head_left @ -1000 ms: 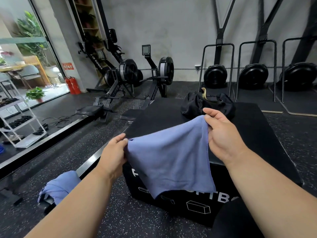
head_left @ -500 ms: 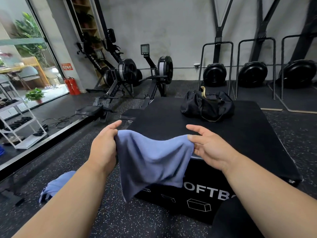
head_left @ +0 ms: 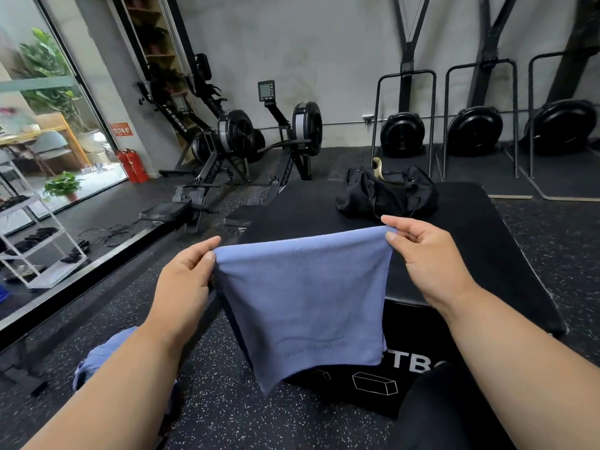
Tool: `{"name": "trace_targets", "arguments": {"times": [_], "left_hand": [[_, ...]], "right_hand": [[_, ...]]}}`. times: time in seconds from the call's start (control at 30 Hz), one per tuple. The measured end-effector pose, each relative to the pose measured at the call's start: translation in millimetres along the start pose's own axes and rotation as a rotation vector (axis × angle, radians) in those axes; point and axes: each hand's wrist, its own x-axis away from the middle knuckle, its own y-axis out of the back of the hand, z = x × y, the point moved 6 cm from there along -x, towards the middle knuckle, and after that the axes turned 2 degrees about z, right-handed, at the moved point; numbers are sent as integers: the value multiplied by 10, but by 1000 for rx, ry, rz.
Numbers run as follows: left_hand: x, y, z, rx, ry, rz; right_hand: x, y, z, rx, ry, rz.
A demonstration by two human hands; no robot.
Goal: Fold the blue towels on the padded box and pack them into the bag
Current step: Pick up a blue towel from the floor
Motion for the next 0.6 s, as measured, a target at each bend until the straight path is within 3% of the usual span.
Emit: {"name": "trace_targets", "arguments": {"times": [0.6], "left_hand": [[-395, -1223, -188, 57, 20, 114]], "right_hand": [[-257, 1260, -135, -71, 15, -223]]}}
